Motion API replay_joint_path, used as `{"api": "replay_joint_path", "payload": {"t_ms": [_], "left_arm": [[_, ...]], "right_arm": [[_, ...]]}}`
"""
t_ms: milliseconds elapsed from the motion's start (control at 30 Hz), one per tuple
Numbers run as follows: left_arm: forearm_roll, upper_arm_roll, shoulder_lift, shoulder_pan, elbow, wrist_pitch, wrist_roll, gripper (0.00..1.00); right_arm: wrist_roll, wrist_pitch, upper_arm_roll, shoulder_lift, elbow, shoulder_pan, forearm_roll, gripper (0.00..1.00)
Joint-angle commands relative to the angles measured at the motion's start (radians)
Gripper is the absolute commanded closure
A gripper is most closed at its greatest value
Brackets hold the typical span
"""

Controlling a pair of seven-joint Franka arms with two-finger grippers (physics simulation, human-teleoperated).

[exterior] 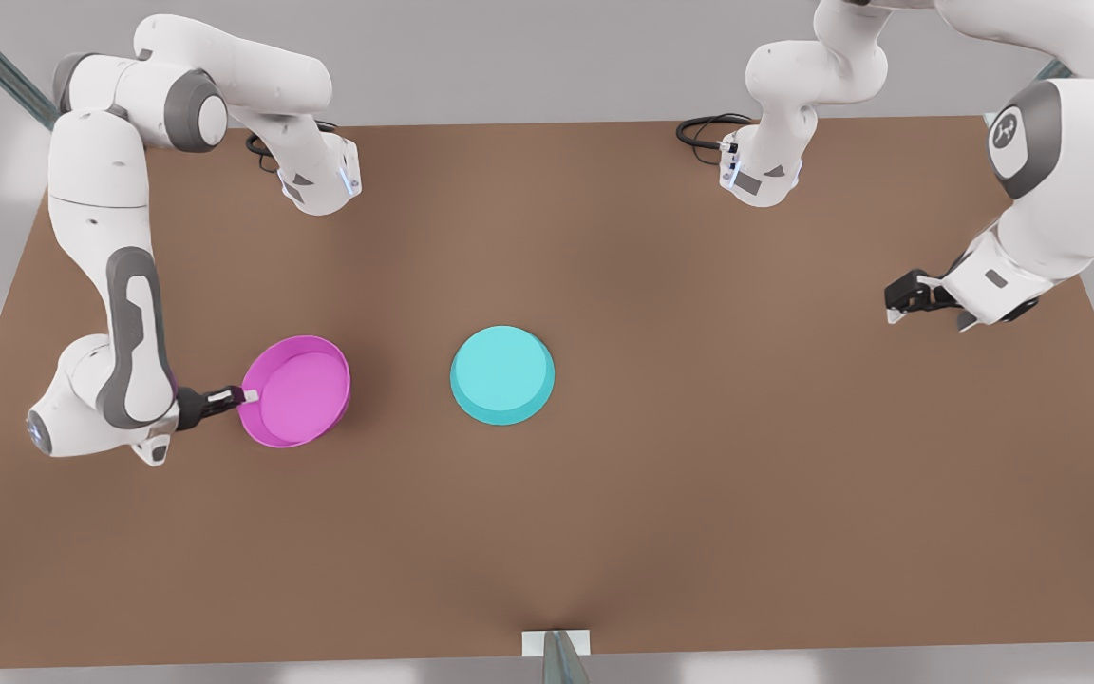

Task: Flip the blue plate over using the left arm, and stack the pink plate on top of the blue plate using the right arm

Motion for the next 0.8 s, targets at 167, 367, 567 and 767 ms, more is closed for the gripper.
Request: {"api": "replay_joint_path", "payload": {"t_ms": [167,367,567,767], "left_arm": [[0.001,0.0,-0.002,-0.002,0.0,-0.002,-0.008,0.0],[0.001,0.0,-0.002,-0.002,0.0,-0.003,-0.011,0.0],[0.001,0.0,-0.003,-0.002,0.0,-0.002,-0.011,0.0],[0.001,0.0,-0.003,-0.003,0.002,-0.003,-0.011,0.0]], "right_arm": [[-0.001,0.001,0.02,-0.002,0.0,0.063,-0.003,0.79],[0.036,-0.014,0.043,-0.017,-0.016,0.14,-0.005,0.78],[0.059,-0.014,0.054,-0.012,-0.029,0.198,0.041,0.78],[0.122,-0.005,0.054,-0.011,-0.035,0.278,0.115,0.78]]}}
